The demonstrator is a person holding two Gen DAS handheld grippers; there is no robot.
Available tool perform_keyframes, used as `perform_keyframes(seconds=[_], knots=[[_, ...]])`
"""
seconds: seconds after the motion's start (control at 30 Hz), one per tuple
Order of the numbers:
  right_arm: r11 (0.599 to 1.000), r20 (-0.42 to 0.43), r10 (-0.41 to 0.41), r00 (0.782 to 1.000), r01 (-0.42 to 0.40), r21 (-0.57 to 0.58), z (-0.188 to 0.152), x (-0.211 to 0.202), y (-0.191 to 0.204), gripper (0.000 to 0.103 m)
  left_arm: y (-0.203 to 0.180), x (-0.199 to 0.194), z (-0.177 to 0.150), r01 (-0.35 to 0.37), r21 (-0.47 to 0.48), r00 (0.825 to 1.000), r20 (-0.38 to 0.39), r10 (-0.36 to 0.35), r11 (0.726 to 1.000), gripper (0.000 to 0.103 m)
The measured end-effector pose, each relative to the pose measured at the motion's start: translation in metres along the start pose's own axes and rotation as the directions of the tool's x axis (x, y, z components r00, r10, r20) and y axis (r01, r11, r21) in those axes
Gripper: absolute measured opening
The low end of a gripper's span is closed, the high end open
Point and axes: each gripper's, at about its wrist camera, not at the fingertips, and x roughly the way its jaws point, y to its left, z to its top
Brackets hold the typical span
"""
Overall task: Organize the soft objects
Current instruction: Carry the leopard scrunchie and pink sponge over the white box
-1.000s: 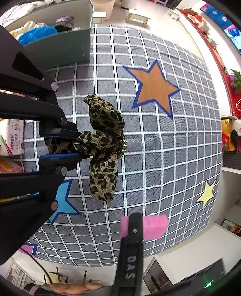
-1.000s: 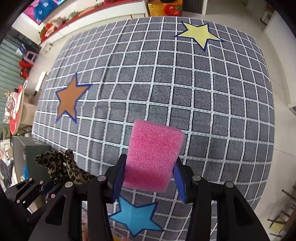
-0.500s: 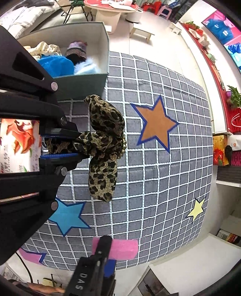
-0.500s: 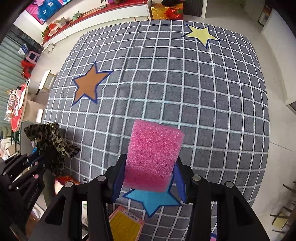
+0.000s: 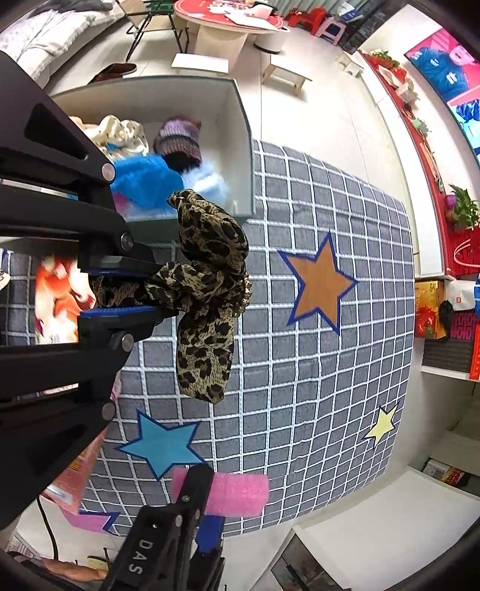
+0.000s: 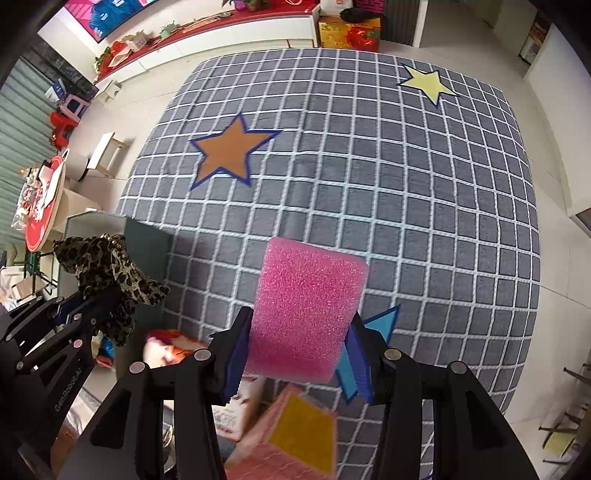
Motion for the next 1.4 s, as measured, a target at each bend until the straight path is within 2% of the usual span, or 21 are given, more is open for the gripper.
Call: perform_keyframes(seconds=[0.17,0.67,0.9,1.2,1.4], knots=[[1.0,-0.006,0.006,1.0,-0.006,-0.008,-0.011,-0.004,0.028,0.049,0.024,-0.009,-0.011,-0.002,-0.032,1.0,0.014,0.003,0.999,0.014],[0.987,-0.005,-0.002,1.0,0.001,-0.158,-0.029,-0.004,0.126,0.049,0.106,-0.014,-0.054,-0.012,-0.171,1.0,0.001,0.012,0.985,0.014],[0.973,-0.02,-0.001,1.0,-0.003,-0.233,-0.033,0.002,0.172,0.05,0.14,-0.019,-0.077,-0.02,-0.227,1.0,0.011,0.023,0.974,0.014],[0.943,-0.043,-0.008,0.999,-0.007,-0.334,-0.038,0.014,0.226,0.05,0.186,-0.013,-0.102,-0.027,-0.308,1.0,-0.01,0.025,0.951,0.014],[0.923,-0.074,-0.011,0.997,-0.018,-0.385,-0.042,0.027,0.253,0.05,0.203,-0.003,-0.113,-0.027,-0.343,0.999,-0.034,0.016,0.939,0.014]])
